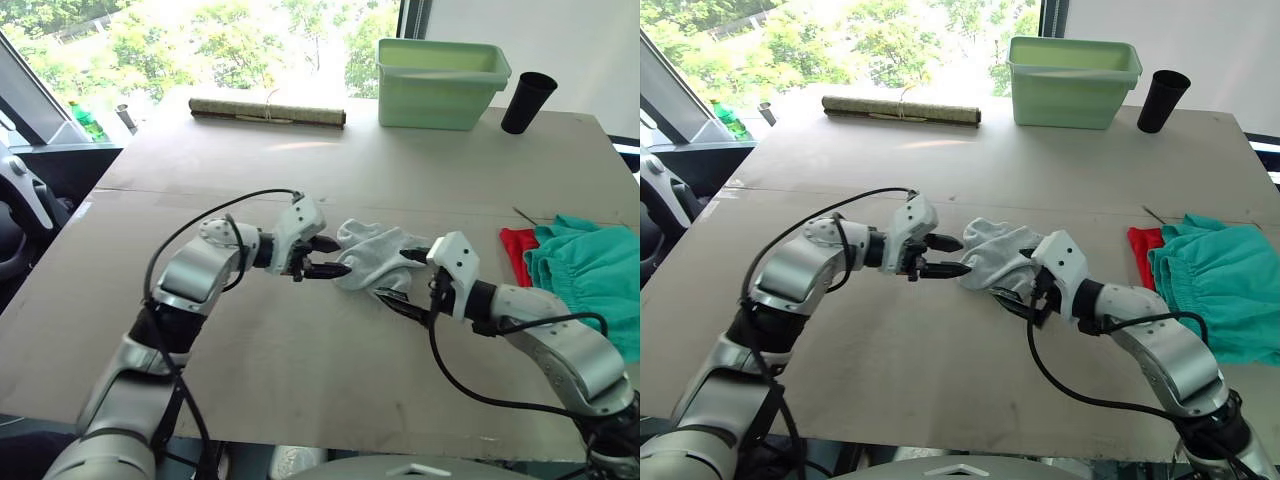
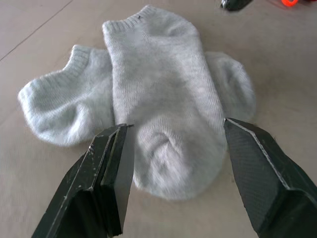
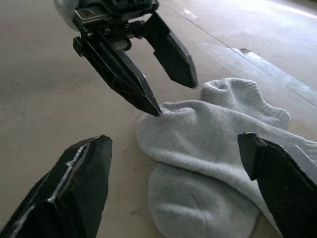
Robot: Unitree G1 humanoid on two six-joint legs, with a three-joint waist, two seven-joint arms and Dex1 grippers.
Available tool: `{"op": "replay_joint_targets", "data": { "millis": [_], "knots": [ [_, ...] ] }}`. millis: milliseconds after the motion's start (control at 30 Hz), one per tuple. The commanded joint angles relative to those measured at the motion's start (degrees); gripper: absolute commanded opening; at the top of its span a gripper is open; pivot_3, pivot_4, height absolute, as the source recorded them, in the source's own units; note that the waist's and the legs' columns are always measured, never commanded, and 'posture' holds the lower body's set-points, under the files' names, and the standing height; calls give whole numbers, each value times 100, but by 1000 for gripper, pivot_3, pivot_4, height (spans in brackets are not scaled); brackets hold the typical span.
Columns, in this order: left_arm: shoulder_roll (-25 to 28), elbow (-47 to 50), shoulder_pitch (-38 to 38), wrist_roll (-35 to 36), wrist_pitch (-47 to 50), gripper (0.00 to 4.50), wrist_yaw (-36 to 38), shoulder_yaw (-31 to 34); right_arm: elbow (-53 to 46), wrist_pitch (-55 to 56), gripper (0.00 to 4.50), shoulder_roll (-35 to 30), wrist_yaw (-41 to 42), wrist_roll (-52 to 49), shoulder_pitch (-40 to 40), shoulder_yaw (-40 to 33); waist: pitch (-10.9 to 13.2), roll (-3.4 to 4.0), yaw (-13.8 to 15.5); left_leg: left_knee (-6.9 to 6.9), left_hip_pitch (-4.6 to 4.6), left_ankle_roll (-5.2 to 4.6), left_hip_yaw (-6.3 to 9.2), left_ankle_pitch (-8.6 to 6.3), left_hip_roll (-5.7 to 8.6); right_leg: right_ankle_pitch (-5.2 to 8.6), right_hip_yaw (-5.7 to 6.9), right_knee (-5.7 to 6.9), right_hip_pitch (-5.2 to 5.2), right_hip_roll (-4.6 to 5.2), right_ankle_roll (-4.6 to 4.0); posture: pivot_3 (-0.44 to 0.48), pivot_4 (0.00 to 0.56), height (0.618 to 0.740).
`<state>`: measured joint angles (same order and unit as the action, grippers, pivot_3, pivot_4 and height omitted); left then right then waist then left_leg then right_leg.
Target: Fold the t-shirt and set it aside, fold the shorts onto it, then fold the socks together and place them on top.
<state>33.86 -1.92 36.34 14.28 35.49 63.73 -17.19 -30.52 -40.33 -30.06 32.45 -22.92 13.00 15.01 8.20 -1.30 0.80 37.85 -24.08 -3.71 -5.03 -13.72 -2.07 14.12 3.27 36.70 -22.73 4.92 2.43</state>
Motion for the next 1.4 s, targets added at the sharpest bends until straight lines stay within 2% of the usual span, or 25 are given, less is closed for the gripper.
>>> {"op": "replay_joint_targets", "data": {
  "millis": [33, 167, 233, 367, 467, 600, 633, 700, 933, 1133, 1200, 1233, 1267, 1367, 1400],
  "knots": [
    [-79, 71, 75, -148, -269, 3114, 73, -172, 167, -98, 2742, -127, 158, 210, 52, 255, 0, -1, -2, 1, 0, 0, 0, 0, 0, 0, 1, 1, 0, -4, 0, 0, 150, 740],
    [-30, 167, -50, -332, -524, 3114, 131, -358, 348, -157, 781, -263, 55, 593, 82, 392, 0, 0, -12, 1, 0, 0, 0, 0, -3, -3, 0, 2, -1, -24, 7, 0, 150, 740],
    [-23, 96, -101, -481, -741, 3114, 138, -467, 361, -174, 74, -289, 103, 653, 58, 431, 0, 0, -9, 0, 2, -1, 1, 0, -4, -2, 1, 4, -1, -26, 7, 0, 150, 740],
    [-191, -301, -248, -845, -1210, 3114, 13, -736, 597, -96, 74, -273, 86, 1014, 141, 656, 0, 0, -6, 1, 3, -2, 2, -1, -5, 0, 0, 4, 1, -27, 4, 0, 150, 740],
    [-291, -810, -238, -1085, -1734, 2203, -36, -771, 705, 89, 0, -343, 223, 1247, 205, 834, -5, -3, -6, 6, 9, -2, 1, -1, -5, 0, -1, 6, 3, -27, 4, 0, 150, 740],
    [-236, -1139, -95, -814, -2093, 222, 238, -306, 785, 542, 0, -602, 690, 1498, 318, 1007, -5, -3, -10, 9, 19, -2, 1, -1, -6, 0, -1, 8, 8, -26, 3, 0, 150, 740],
    [-66, -1271, -59, -692, -2473, 10, 435, -69, 869, 818, 0, -775, 930, 1636, 381, 1107, -5, -3, -22, 9, 19, -2, 1, -1, -6, 0, -1, 8, 8, -26, 3, 0, 150, 740],
    [159, -1543, 24, -574, -2875, 10, 576, 268, 1015, 1224, 0, -989, 1288, 1786, 459, 1226, -3, -3, -53, 8, 15, -2, -3, -1, -9, 0, -4, 9, 4, -28, 4, 0, 150, 740],
    [622, -2818, 357, -820, -3379, 10, -386, 1190, 1608, 3115, 0, -1324, 2614, 1960, 716, 1341, -2, -5, -13, 8, 15, -3, -2, -1, -10, -11, 1, 6, 5, -32, 27, 0, 150, 740],
    [941, -2472, -317, -852, -3218, 10, -343, 1349, 2676, 4784, 0, -1549, 3229, 2559, 1182, 1350, 2, -2, -28, 17, 13, -4, -15, -3, -10, -12, -2, 5, 9, -28, 29, 0, 150, 740],
    [947, -1963, -555, -416, -2685, 841, -126, 1526, 3068, 5304, 0, -1593, 3275, 2683, 1374, 1255, 7, -8, -32, 18, 14, -3, -19, -3, -10, -12, -4, 6, 7, -27, 29, 0, 150, 740],
    [940, -1585, -680, -46, -2304, 1096, 63, 1644, 3138, 5345, 0, -1601, 3320, 2597, 1439, 1151, 8, -8, -17, 19, 14, -1, -17, -1, -14, -12, -2, 6, 6, -28, 29, 0, 150, 740],
    [924, -1167, -791, 403, -1830, 1583, 235, 1783, 3122, 5199, 0, -1560, 3319, 2378, 1482, 966, 13, -10, -8, 20, 14, 4, -13, 1, -14, -12, 2, 6, 4, -27, 29, 0, 150, 740],
    [998, -366, -996, 1071, -1061, 2973, 618, 1931, 2717, 4573, 892, -1557, 3481, 1741, 1373, 583, 19, -10, 3, 26, 12, 22, -9, 11, -13, -12, 5, 10, 7, -14, 27, 0, 150, 740],
    [1042, -207, -993, 1163, -860, 3390, 724, 1868, 2446, 4257, 1340, -1531, 3397, 1556, 1273, 427, 19, -11, -1, 27, 12, 22, -8, 12, -12, -13, 5, 10, 10, -12, 27, 0, 150, 740]
  ]
}}
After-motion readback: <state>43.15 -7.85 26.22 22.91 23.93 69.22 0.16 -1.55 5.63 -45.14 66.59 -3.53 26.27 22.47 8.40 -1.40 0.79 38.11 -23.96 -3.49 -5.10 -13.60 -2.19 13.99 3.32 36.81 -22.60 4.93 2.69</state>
